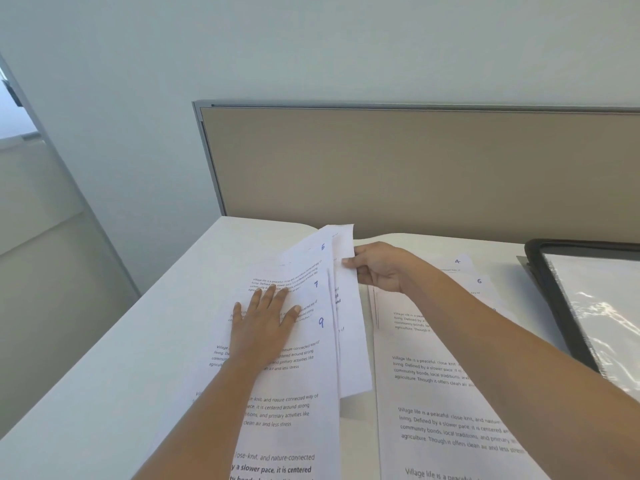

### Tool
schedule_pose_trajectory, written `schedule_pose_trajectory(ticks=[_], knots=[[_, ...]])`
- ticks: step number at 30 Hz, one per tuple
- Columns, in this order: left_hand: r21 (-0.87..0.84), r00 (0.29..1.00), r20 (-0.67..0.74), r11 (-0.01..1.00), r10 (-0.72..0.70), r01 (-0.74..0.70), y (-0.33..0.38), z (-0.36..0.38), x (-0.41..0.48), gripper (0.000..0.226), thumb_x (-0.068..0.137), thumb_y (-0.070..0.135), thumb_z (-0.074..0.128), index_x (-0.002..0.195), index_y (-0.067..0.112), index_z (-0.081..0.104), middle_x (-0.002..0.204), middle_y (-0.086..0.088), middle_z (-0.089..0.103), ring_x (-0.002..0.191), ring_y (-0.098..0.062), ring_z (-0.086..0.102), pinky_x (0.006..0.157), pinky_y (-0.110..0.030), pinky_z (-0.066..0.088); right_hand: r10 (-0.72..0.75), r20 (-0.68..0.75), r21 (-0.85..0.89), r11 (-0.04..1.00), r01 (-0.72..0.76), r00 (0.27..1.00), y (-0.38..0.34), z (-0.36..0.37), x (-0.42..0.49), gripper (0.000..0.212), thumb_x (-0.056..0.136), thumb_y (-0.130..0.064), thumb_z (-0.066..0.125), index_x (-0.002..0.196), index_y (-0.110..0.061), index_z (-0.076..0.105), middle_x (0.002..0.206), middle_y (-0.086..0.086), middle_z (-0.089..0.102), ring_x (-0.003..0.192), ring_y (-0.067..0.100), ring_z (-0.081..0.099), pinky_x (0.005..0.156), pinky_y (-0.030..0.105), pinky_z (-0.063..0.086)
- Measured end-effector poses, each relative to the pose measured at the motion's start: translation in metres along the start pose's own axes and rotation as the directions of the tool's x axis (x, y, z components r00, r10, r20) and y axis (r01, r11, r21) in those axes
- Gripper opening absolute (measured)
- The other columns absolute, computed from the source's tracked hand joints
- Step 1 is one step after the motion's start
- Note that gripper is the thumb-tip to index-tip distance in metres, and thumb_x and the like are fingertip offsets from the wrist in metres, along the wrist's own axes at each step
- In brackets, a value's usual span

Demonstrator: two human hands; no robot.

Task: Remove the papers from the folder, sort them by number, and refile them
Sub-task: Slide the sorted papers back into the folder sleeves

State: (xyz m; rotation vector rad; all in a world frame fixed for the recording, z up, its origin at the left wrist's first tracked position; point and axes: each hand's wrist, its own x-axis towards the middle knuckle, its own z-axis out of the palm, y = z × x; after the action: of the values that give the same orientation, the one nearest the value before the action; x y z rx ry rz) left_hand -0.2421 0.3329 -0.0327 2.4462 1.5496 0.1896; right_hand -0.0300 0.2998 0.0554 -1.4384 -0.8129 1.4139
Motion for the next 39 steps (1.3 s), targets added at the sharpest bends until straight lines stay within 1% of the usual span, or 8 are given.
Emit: schedule_pose_trajectory(ticks=[8, 12, 18, 22, 28, 31, 34, 39], knots=[[0.041, 1.0, 0.022, 0.999, 0.001, -0.002, 0.002, 0.0, -0.001, 0.057, 0.098, 0.053, 0.016, 0.15, 0.031, 0.011, 0.159, 0.008, 0.004, 0.146, -0.013, 0.0, 0.117, -0.044, 0.0, -0.052, -0.066, -0.07, 0.996, 0.048, 0.996, -0.009, -0.023, -0.022, 0.027, 0.092, 0.006, 0.048, 0.117, 0.002, 0.058, 0.092, 0.004, 0.067, 0.063, 0.006, 0.068, 0.064, 0.018, 0.056], [0.068, 0.999, 0.05, 0.998, 0.007, -0.01, 0.003, -0.001, -0.003, 0.058, 0.098, 0.053, 0.017, 0.15, 0.029, 0.01, 0.159, 0.007, 0.003, 0.146, -0.014, 0.0, 0.117, -0.045, 0.001, -0.117, -0.197, -0.136, 0.987, 0.091, 0.973, -0.014, -0.043, -0.042, 0.03, 0.093, 0.004, 0.049, 0.122, 0.001, 0.056, 0.106, 0.01, 0.064, 0.078, 0.015, 0.064, 0.064, 0.021, 0.056], [0.156, 0.997, 0.08, 0.988, 0.005, -0.017, 0.007, -0.009, -0.002, 0.058, 0.099, 0.051, 0.018, 0.151, 0.027, 0.007, 0.159, 0.007, 0.0, 0.146, -0.014, 0.001, 0.117, -0.046, 0.006, -0.287, -0.504, -0.351, 0.93, 0.111, 0.815, -0.008, -0.079, -0.078, 0.029, 0.092, -0.003, 0.053, 0.121, -0.004, 0.052, 0.116, 0.013, 0.062, 0.098, 0.027, 0.059, 0.085, 0.038, 0.051], [0.143, 0.999, 0.047, 0.99, -0.006, -0.001, 0.023, -0.017, -0.006, 0.057, 0.099, 0.05, 0.021, 0.15, 0.025, 0.01, 0.159, 0.005, 0.002, 0.146, -0.015, 0.003, 0.117, -0.045, 0.008, -0.425, -0.559, -0.457, 0.874, 0.162, 0.712, -0.007, -0.092, -0.111, 0.01, 0.094, -0.006, 0.051, 0.104, -0.005, 0.051, 0.105, 0.007, 0.058, 0.09, 0.021, 0.054, 0.073, 0.028, 0.041], [-0.201, 1.0, -0.017, 0.98, 0.0, -0.003, 0.093, -0.017, -0.041, 0.058, 0.098, 0.043, 0.04, 0.147, 0.017, 0.025, 0.156, -0.002, 0.02, 0.144, -0.016, 0.017, 0.116, -0.043, 0.013, -0.568, -0.587, -0.521, 0.81, 0.269, 0.576, 0.001, -0.101, -0.158, 0.021, 0.095, -0.006, 0.049, 0.114, -0.005, 0.056, 0.108, 0.007, 0.066, 0.091, 0.017, 0.056, 0.074, 0.022, 0.037], [-0.524, 0.999, 0.012, 0.85, -0.053, 0.051, 0.137, -0.016, -0.07, 0.058, 0.094, 0.037, 0.052, 0.143, 0.013, 0.033, 0.15, -0.006, 0.032, 0.138, -0.021, 0.03, 0.114, -0.039, 0.022, -0.586, -0.597, -0.468, 0.809, 0.355, 0.548, 0.004, -0.107, -0.185, 0.018, 0.095, -0.006, 0.049, 0.11, -0.008, 0.057, 0.104, 0.006, 0.068, 0.09, 0.018, 0.06, 0.075, 0.024, 0.042], [-0.758, 0.988, 0.128, 0.633, -0.09, 0.156, 0.182, -0.017, -0.102, 0.055, 0.094, 0.035, 0.054, 0.141, 0.015, 0.037, 0.147, -0.007, 0.037, 0.134, -0.023, 0.036, 0.108, -0.034, 0.029, -0.553, -0.613, -0.284, 0.821, 0.495, 0.564, 0.002, -0.114, -0.213, 0.016, 0.095, -0.006, 0.049, 0.1, -0.016, 0.059, 0.095, 0.0, 0.068, 0.092, 0.022, 0.064, 0.084, 0.034, 0.052], [-0.911, 0.944, 0.288, 0.258, -0.161, 0.321, 0.243, -0.02, -0.144, 0.06, 0.092, 0.036, 0.058, 0.142, 0.013, 0.034, 0.147, -0.006, 0.035, 0.134, -0.025, 0.035, 0.106, -0.039, 0.029, -0.52, -0.633, -0.017, 0.749, 0.662, 0.573, -0.004, -0.125, -0.257, 0.02, 0.095, -0.001, 0.049, 0.087, -0.018, 0.056, 0.084, -0.003, 0.064, 0.078, 0.012, 0.061, 0.068, 0.023, 0.048]])
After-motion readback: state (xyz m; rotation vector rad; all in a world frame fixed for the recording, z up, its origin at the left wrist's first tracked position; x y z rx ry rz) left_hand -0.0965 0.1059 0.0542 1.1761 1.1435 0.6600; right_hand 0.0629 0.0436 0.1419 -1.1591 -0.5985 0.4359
